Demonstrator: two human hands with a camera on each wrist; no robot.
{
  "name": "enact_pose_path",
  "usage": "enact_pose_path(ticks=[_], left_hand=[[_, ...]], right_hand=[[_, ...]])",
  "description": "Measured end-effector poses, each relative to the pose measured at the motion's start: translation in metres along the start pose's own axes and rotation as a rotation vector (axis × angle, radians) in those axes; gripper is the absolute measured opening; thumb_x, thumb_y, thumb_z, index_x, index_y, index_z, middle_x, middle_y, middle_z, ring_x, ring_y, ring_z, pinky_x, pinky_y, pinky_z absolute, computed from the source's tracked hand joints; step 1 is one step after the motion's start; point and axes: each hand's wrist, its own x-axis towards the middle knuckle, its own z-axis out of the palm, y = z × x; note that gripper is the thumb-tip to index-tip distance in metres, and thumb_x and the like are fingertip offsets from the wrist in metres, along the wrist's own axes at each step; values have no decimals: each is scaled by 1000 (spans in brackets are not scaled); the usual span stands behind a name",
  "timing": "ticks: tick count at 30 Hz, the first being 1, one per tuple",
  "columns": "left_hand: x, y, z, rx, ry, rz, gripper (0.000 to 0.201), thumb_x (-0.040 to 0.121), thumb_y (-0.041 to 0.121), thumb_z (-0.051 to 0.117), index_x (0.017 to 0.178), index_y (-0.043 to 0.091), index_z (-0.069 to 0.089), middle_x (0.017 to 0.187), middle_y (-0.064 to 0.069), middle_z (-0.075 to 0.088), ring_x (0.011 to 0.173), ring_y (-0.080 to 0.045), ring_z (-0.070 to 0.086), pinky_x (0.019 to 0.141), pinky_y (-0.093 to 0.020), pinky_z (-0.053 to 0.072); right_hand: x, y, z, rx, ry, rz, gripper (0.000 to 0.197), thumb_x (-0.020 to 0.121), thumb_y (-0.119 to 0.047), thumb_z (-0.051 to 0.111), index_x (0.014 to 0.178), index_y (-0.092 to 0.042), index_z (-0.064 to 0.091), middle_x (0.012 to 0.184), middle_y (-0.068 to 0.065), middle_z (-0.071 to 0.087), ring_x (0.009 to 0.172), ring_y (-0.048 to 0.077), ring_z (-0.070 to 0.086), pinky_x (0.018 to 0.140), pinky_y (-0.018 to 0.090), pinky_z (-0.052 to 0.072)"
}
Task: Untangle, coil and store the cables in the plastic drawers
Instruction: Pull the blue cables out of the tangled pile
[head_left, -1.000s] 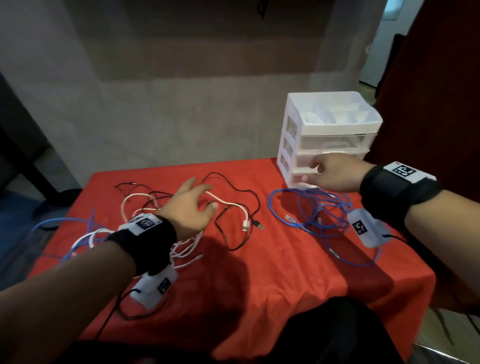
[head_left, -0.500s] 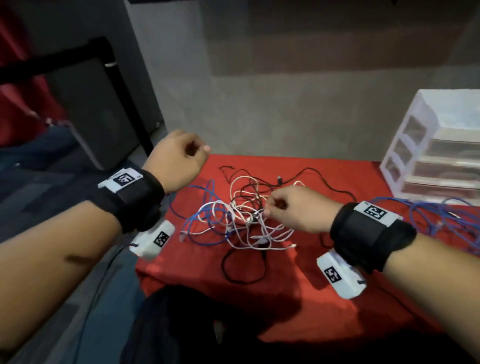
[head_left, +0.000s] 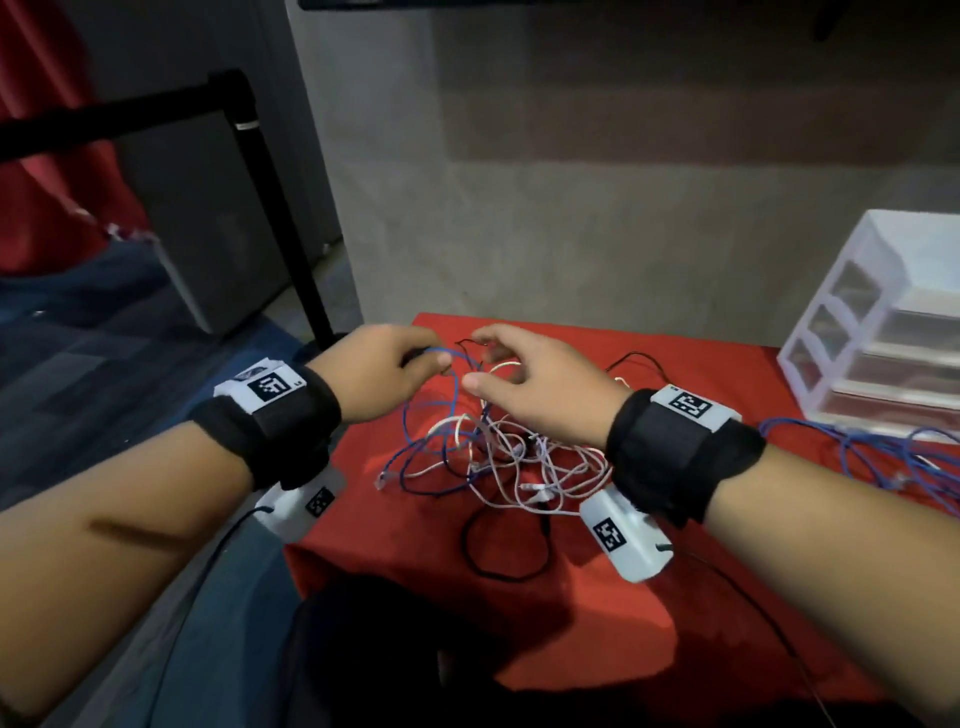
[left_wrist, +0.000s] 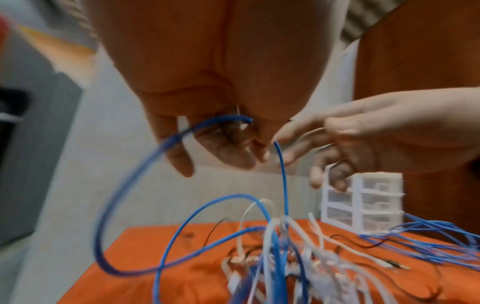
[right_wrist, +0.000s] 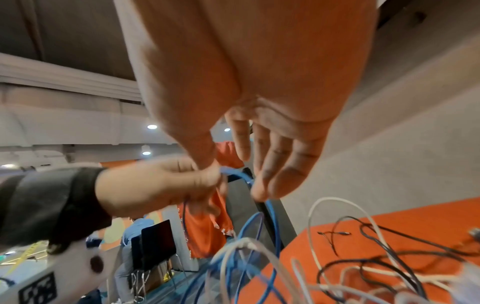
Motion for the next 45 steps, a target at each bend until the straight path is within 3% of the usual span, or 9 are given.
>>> enact_pose_path(ticks=[4,9,15,19,24,27,31,39,45], left_hand=[[15,49,-31,-54,158,192,24,100,48,52,99,24,59,73,-2,62,68,-21,57,64,-37,45],[27,29,-45,-210,238,63,30,105,42,47,90,21,61,71,-6,59,61,-21,64,64,-44,56],[44,38,-24,-218,245,53,25,102,43,47,87,28,60,72,-9,65,69,-23,69,72,-43,56],[65,70,-21,-212,363,104,22,105,29,51,95,21,69,67,0,55,60,-8,55,66,-30,45],[78,129,-13,-100,235,414,23,102,36,54,99,25,74,82,5,68,75,-9,58,72,-30,46],[85,152,-6,-109,190,467,26,101,42,53,100,25,73,78,1,69,72,-16,61,69,-34,49],[86,137,-2,-162,184,373,24,102,38,57,89,20,66,60,0,51,56,-7,45,56,-22,36],[77,57,26,-78,70,52,32,105,34,52,83,15,66,59,3,54,54,-1,50,56,-15,35],[74,34,28,-100,27,-56,30,104,36,53,85,17,66,71,-4,69,69,-23,61,70,-33,47]], right_hand=[[7,-15,-30,156,3,13,24,104,-18,53,87,-3,61,76,10,67,60,22,68,59,35,53],[-6,-8,-126,395,312,114,31,108,-16,45,81,-12,58,72,10,62,47,13,62,47,26,50],[-42,32,-177,460,477,200,29,109,-19,45,84,-10,58,76,14,64,52,16,67,51,28,54],[-59,64,-162,229,258,409,20,108,-22,47,98,-11,59,99,23,68,59,19,68,54,29,53],[-68,45,-148,-369,217,70,63,93,-41,70,147,-19,45,140,5,58,127,19,55,111,36,39],[-61,20,-144,-246,124,-19,18,101,-30,58,114,-18,66,97,0,73,88,9,64,80,27,47],[-60,28,-178,-156,250,60,28,106,-25,49,89,-13,68,58,5,47,49,19,41,49,32,31],[-86,94,-228,-127,456,249,28,100,-35,51,84,-21,70,62,7,44,56,25,40,59,40,40],[-101,119,-228,-9,557,395,30,105,-26,48,91,-10,69,66,8,41,56,23,36,54,30,34]])
